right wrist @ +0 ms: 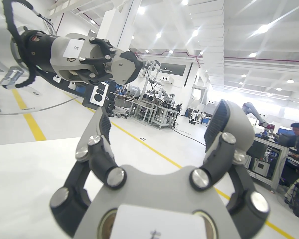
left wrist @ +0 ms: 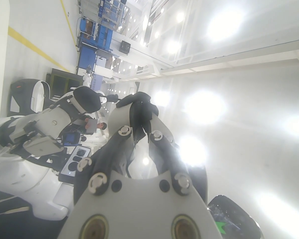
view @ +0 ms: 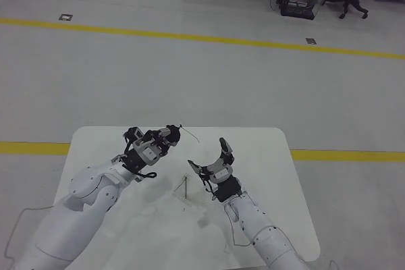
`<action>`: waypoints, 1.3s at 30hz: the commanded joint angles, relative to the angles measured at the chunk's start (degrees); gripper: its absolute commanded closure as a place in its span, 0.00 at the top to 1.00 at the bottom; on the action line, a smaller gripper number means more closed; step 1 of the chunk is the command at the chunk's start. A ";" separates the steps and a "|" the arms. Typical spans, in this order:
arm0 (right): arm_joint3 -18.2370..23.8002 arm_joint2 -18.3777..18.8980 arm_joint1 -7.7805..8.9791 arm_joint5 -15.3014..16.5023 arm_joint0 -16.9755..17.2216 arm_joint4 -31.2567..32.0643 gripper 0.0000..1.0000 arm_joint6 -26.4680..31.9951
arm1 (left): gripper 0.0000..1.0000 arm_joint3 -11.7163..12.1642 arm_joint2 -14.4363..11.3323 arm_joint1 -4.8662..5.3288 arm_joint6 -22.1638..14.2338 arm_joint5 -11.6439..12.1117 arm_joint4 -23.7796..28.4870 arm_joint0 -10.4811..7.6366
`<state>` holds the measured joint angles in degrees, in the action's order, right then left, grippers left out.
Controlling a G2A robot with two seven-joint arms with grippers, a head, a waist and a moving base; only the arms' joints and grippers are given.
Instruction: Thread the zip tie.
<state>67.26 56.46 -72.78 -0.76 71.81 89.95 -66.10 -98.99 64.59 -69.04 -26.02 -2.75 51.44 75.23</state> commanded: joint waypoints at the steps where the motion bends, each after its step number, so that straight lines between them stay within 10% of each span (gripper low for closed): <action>1: 0.85 0.11 -0.02 0.22 0.40 -0.32 1.00 1.76 | 0.00 -0.75 -0.24 0.19 -0.20 0.67 -4.99 -0.03; 12: 4.33 2.00 0.31 6.07 1.79 -2.08 1.00 12.66 | 0.00 -2.86 -0.99 1.22 -0.47 4.04 -25.50 0.68; 27: 5.14 2.04 -0.06 6.90 2.11 -1.51 0.89 14.89 | 0.00 -3.90 -0.22 1.43 -0.66 4.46 -24.94 1.46; 39: 4.08 2.51 -0.30 7.04 2.33 -2.36 1.00 15.40 | 0.00 -4.30 0.00 1.76 0.65 3.39 -30.16 1.49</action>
<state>71.33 58.98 -73.09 6.29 74.14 87.60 -50.69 -103.30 64.59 -67.27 -25.37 0.63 21.29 76.73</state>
